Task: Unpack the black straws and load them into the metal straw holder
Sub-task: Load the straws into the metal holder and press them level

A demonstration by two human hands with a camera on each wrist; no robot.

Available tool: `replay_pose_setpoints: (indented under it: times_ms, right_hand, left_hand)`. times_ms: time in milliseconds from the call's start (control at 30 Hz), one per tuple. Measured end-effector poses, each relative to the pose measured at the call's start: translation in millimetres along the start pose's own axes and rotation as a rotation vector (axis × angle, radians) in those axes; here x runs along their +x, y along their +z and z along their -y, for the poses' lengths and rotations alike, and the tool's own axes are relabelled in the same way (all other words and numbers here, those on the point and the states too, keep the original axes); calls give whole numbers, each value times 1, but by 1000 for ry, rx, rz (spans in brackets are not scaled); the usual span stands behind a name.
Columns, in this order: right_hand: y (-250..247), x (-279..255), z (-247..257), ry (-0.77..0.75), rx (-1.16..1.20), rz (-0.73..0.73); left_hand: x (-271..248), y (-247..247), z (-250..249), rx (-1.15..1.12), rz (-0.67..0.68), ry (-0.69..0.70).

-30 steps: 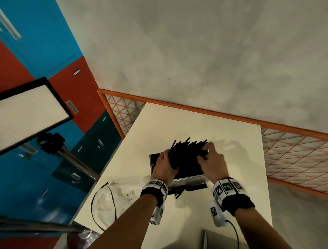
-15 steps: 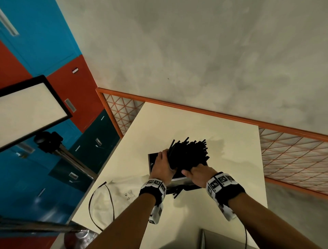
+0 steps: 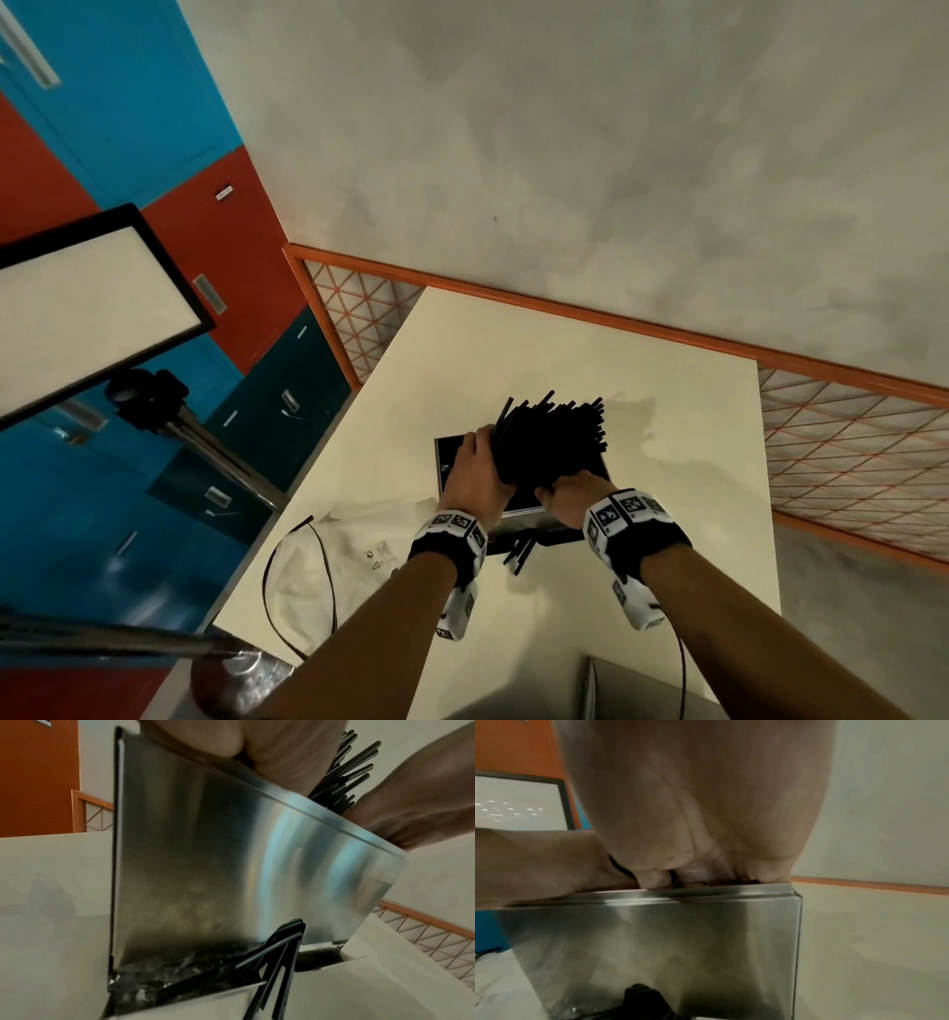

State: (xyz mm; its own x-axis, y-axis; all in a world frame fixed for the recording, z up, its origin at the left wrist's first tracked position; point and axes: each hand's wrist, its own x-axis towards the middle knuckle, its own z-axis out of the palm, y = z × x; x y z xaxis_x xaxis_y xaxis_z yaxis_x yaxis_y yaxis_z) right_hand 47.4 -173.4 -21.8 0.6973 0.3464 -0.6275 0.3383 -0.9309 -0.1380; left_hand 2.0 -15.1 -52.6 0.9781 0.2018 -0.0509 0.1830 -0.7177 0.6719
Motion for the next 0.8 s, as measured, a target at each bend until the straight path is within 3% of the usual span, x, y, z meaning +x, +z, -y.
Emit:
replay_pose_setpoints:
  times_ms: [200,267,300,433,600,700,800]
  right_hand:
    - [-2,18,4,43,65,29]
    - [20,56,-12,14,6,-6]
    - [52,106,-39,-1,3,-24]
    - [75,164,-75,-7,85,106]
    - [-1,20,-14,29,9,32]
    - [-12,-4,-13,81,5,81]
    - [-14,-1,-14,71,-27,24]
  left_hand:
    - [1,-1,0,-13,9,-1]
    - [1,0,1,-13,12,-4]
    - [1,0,1,-16,10,-5]
    - [1,0,2,-18,6,-4]
    - [1,0,2,-9,11,5]
    - [1,0,3,-4,10,3]
    - [1,0,3,-13,17,-2]
